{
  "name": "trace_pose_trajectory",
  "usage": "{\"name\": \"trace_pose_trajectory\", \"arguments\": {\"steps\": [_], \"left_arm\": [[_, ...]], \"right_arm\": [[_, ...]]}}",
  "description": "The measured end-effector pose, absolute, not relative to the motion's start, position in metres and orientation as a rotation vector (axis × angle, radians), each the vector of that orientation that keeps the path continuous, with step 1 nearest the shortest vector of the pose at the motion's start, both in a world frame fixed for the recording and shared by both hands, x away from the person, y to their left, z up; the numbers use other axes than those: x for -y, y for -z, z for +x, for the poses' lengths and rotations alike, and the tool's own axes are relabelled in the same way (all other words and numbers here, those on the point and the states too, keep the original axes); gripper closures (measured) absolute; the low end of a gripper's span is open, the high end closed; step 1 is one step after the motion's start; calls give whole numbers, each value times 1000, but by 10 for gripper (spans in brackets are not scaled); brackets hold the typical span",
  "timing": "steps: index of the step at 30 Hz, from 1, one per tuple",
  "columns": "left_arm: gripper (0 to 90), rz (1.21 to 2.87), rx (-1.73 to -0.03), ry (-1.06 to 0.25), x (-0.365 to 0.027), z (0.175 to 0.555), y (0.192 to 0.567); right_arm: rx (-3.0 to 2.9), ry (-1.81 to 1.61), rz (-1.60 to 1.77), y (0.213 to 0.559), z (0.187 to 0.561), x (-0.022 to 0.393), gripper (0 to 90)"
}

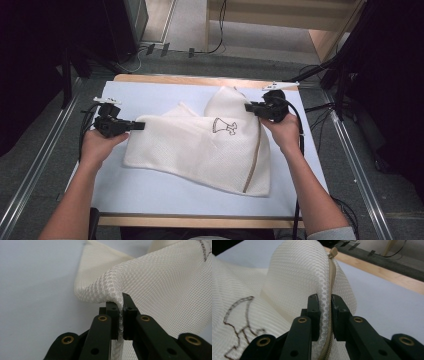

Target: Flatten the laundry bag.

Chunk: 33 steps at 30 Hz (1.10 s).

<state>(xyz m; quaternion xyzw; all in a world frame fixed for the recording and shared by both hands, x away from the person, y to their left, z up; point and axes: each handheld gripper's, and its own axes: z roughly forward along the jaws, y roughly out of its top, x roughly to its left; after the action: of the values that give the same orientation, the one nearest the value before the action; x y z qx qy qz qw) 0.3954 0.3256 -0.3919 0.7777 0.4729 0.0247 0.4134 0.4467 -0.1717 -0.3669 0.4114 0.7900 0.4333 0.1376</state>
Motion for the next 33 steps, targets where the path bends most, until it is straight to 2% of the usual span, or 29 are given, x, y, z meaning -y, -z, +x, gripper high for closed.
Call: {"name": "trace_pose_trajectory", "arguments": {"steps": [5, 9, 10, 11, 14, 15, 16, 19, 20, 22, 24, 25, 26, 27, 28, 29, 33], "left_arm": [[882, 1941, -1209, -70, -336, 394, 393], [881, 1978, -1268, -81, -336, 400, 402], [879, 1997, -1299, -91, -339, 402, 407], [879, 1997, -1299, -91, -339, 402, 407], [876, 2001, -1332, -117, -347, 404, 411], [874, 1993, -1346, -124, -351, 405, 412], [873, 1973, -1368, -129, -359, 408, 414], [871, 1949, -1393, -143, -366, 412, 416], [868, 1940, -1413, -167, -371, 415, 418], [866, 1933, -1428, -186, -374, 417, 419], [797, 1913, -1461, -201, -378, 420, 422], [797, 1889, -1477, -194, -381, 420, 424], [711, 1879, -1473, -189, -382, 419, 424], [711, 1874, -1466, -192, -383, 418, 423], [666, 1861, -1449, -211, -383, 415, 420], [576, 1845, -1428, -217, -385, 412, 416], [486, 1808, -1412, -194, -389, 402, 407]], "right_arm": [[-2268, -1240, 1256, 371, 448, 184, 778], [-2289, -1210, 1277, 383, 451, 178, 742], [-2295, -1202, 1284, 389, 453, 172, 656], [-2297, -1202, 1293, 390, 453, 171, 621], [-2308, -1219, 1292, 392, 454, 170, 574], [-2300, -1239, 1284, 389, 453, 171, 514], [-2293, -1253, 1280, 388, 452, 172, 498], [-2278, -1291, 1277, 385, 449, 177, 507], [-2284, -1294, 1274, 385, 447, 180, 554], [-2288, -1286, 1273, 386, 446, 181, 572], [-2295, -1261, 1278, 392, 444, 184, 604], [-2297, -1256, 1281, 395, 444, 185, 608], [-2305, -1243, 1305, 405, 444, 188, 612], [-2305, -1243, 1305, 405, 444, 188, 612], [-2307, -1236, 1310, 409, 445, 189, 613], [-2314, -1212, 1321, 418, 446, 191, 626], [-2321, -1208, 1339, 428, 450, 189, 652]]}}
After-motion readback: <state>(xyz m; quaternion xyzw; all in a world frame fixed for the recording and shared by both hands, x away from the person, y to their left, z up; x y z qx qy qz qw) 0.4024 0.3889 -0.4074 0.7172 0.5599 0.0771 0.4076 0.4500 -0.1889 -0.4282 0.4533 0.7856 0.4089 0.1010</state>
